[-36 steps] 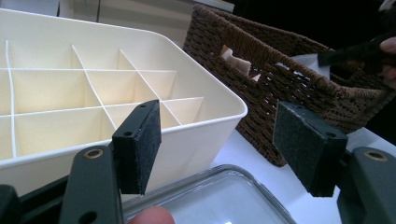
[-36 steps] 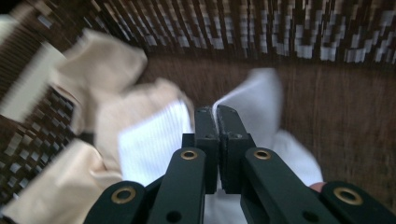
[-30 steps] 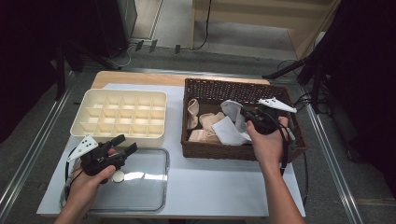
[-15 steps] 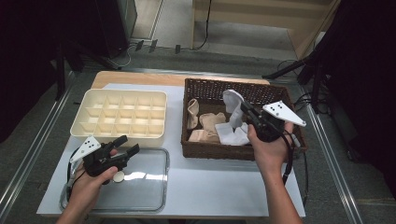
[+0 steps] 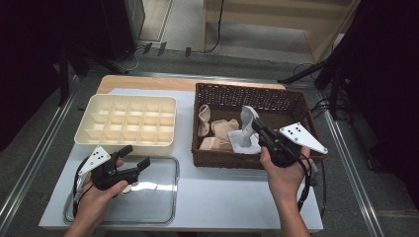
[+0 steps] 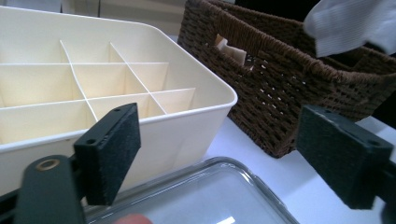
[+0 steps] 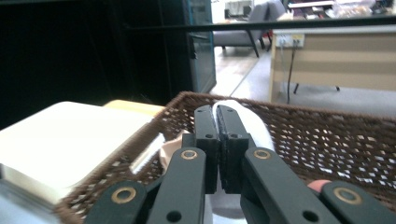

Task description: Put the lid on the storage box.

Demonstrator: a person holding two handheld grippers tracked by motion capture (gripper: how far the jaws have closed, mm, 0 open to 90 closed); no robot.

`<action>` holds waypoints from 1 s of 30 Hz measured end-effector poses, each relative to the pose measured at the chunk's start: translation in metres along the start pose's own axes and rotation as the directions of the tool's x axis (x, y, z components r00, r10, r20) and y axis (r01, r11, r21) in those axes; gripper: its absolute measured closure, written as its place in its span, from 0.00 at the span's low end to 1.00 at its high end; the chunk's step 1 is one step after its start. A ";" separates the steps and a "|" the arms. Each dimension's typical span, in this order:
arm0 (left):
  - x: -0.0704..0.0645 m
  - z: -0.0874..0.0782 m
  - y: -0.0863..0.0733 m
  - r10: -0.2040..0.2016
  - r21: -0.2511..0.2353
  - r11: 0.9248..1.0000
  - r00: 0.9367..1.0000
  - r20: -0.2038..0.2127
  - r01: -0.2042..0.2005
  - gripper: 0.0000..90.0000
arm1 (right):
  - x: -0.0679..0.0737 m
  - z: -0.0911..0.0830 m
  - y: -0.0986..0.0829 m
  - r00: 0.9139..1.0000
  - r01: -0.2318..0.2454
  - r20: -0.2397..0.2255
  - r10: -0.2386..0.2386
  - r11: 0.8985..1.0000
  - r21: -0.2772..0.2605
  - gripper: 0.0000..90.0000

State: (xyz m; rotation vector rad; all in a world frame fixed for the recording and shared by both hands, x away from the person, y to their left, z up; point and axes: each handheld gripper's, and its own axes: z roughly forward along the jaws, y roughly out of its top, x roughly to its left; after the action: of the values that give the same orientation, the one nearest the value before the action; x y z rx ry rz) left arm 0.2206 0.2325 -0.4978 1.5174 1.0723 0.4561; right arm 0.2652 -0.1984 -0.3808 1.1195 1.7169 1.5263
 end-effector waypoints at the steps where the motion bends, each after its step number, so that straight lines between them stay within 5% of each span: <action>1: -0.001 0.000 0.000 0.001 0.004 1.000 1.000 0.000 -0.001 0.15 | 0.004 -0.003 0.001 1.000 0.008 -0.005 -0.008 1.000 -0.002 0.99; 15: -0.009 0.003 -0.006 0.027 0.061 0.998 0.999 -0.024 -0.025 0.07 | 0.043 -0.044 0.002 0.993 0.021 -0.112 -0.025 0.999 -0.038 0.99; 30: -0.010 0.001 -0.006 0.029 0.045 0.999 0.999 -0.031 -0.027 0.07 | 0.068 -0.085 -0.021 0.982 -0.001 -0.187 -0.004 1.000 -0.026 0.99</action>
State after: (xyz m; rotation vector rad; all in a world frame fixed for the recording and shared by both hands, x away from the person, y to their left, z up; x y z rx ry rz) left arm 0.2144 0.2230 -0.5007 1.5705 1.0928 0.4798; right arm 0.1559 -0.1808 -0.3789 0.9878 1.8135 1.6938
